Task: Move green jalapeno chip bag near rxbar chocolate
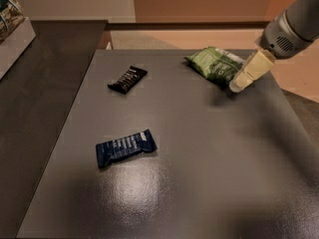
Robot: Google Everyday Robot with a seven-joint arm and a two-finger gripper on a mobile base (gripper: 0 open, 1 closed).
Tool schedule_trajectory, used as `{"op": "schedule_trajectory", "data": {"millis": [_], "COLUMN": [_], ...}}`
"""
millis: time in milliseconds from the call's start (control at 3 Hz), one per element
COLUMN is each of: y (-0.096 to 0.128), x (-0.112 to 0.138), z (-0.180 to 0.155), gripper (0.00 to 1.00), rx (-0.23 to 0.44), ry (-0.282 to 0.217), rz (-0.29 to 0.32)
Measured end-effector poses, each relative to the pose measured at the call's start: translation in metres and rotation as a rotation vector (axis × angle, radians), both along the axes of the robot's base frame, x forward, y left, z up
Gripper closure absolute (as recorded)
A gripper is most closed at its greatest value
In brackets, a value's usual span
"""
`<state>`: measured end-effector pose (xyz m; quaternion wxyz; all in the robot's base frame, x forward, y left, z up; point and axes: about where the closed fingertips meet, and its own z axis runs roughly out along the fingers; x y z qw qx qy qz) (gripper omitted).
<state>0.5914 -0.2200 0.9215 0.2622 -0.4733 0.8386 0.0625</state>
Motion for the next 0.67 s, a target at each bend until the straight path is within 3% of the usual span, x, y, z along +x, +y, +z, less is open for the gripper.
{"op": "schedule_trajectory", "data": {"millis": [667], "y": [0.000], "x": [0.046], "z": [-0.024], "gripper": [0.00], "rx": [0.037], "ry": [-0.004], "rz": [-0.102]}}
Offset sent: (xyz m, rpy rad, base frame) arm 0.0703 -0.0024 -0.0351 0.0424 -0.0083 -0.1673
